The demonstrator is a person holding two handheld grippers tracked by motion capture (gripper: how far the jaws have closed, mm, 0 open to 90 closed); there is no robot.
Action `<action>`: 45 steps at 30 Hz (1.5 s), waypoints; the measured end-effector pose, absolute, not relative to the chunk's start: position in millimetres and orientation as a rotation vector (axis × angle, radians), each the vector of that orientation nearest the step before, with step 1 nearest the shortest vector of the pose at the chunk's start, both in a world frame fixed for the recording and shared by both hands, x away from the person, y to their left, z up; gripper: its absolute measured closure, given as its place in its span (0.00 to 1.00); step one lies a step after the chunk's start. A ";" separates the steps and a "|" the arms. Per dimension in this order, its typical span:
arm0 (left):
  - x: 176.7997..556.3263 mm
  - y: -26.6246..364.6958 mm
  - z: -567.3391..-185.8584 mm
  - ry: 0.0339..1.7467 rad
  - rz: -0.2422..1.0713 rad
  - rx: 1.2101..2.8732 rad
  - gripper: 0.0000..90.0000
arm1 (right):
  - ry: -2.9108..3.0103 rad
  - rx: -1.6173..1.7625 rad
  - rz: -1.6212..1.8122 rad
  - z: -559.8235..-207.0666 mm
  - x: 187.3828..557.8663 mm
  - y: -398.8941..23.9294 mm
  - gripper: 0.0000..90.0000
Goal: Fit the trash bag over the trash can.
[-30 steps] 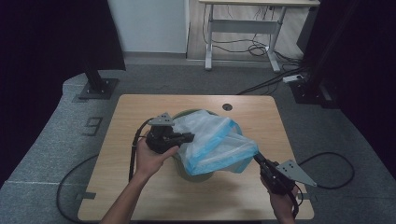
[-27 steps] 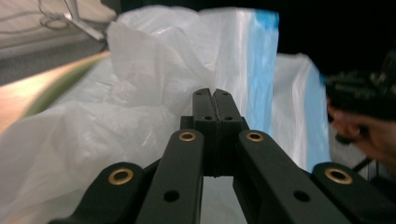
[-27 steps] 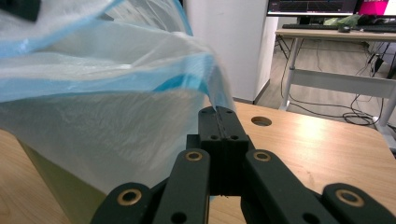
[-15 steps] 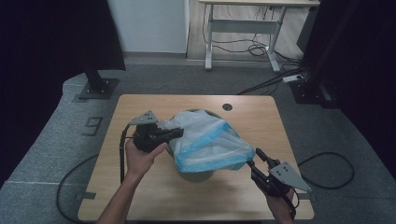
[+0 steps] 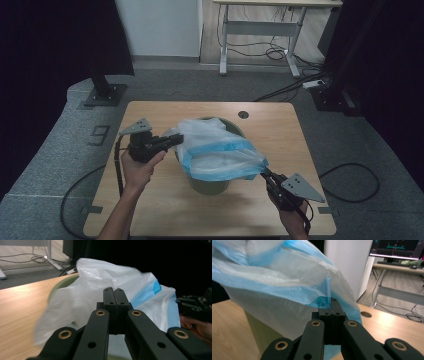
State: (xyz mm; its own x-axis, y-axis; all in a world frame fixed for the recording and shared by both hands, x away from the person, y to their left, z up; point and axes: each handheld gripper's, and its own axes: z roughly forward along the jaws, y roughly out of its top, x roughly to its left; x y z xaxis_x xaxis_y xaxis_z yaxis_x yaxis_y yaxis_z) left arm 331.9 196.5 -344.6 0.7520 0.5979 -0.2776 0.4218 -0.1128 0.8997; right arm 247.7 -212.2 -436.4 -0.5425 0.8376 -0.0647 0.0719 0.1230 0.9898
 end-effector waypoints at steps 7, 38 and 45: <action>316.8 221.9 -364.7 0.827 0.168 1.714 1.00 | 1.803 0.838 1.493 -452.4 232.6 -210.8 0.99; 319.5 246.2 -433.2 0.937 0.130 1.747 1.00 | 2.038 0.940 1.489 -506.6 252.9 -193.5 0.99; 324.8 243.3 -435.3 0.966 0.169 1.740 1.00 | 2.048 0.927 1.448 -510.7 256.3 -185.5 0.99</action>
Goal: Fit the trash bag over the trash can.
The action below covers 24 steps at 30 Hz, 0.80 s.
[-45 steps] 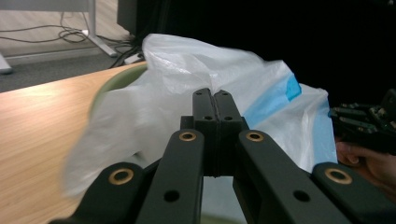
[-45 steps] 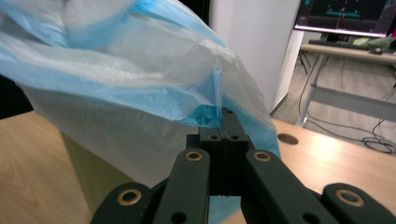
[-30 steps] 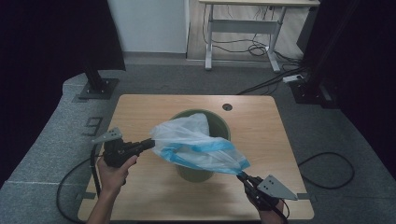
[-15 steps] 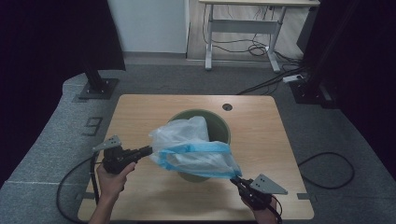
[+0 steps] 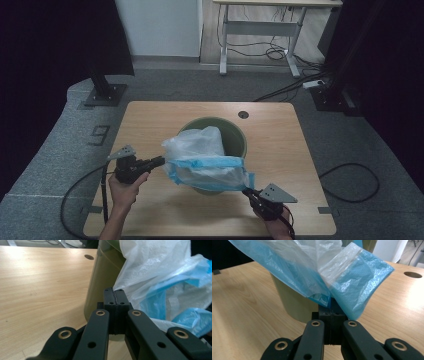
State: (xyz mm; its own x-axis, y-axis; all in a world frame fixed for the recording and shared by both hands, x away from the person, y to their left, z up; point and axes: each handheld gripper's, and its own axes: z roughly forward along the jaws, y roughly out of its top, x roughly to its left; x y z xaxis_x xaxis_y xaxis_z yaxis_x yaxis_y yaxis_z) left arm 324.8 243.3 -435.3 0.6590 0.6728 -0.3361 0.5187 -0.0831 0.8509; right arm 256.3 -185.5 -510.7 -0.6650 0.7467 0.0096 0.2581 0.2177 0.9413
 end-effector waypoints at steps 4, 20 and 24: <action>327.2 236.7 -431.1 0.948 0.196 1.742 1.00 | 2.026 0.949 1.440 -510.5 261.7 -185.1 0.99; 277.7 252.5 -390.0 0.749 0.266 1.726 0.42 | 1.972 0.969 1.460 -502.5 257.5 -199.3 0.99; 270.6 247.5 -376.6 0.716 0.272 1.741 0.37 | 1.971 0.974 1.460 -501.0 258.4 -200.3 0.99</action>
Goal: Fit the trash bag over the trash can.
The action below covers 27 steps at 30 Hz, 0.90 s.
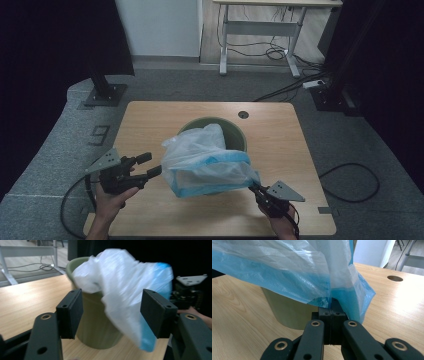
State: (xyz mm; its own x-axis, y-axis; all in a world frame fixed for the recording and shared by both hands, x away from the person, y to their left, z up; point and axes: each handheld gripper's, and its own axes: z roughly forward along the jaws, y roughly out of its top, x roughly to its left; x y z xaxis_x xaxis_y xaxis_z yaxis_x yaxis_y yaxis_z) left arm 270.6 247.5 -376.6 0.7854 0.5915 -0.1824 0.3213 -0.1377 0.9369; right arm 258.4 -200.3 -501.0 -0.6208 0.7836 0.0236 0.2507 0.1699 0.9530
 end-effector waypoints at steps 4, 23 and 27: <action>265.9 232.6 -364.9 0.671 0.282 1.780 0.33 | 1.975 0.970 1.458 -500.0 258.7 -199.7 0.99; 277.7 173.6 -362.6 0.614 0.257 1.934 0.23 | 1.971 0.976 1.470 -498.0 258.4 -201.1 0.99; 280.9 168.2 -364.7 0.627 0.277 1.951 0.24 | 1.968 0.980 1.474 -496.9 258.6 -202.1 0.99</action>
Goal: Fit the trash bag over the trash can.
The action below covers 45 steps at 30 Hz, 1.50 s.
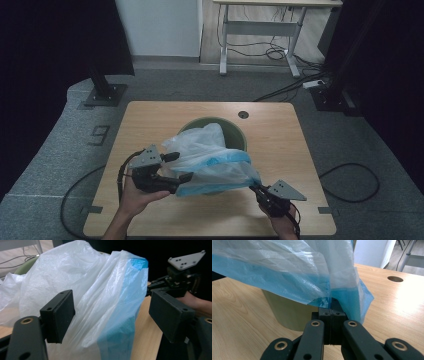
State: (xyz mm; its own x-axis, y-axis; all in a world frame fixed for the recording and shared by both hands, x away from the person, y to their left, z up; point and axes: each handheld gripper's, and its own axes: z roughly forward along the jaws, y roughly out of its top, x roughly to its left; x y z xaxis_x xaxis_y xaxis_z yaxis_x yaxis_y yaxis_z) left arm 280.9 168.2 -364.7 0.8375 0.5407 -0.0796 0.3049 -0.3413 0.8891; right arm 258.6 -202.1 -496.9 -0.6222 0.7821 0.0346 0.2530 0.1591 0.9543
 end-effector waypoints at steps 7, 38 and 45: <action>288.1 156.8 -368.3 0.677 0.352 1.997 0.51 | 1.970 0.968 1.473 -494.5 257.3 -200.3 0.99; 303.1 187.2 -367.3 0.746 0.218 1.849 1.00 | 1.821 0.842 1.591 -427.6 220.4 -244.5 0.49; 305.5 190.2 -368.8 0.756 0.211 1.842 1.00 | 1.812 0.867 1.573 -415.9 271.9 -239.5 0.51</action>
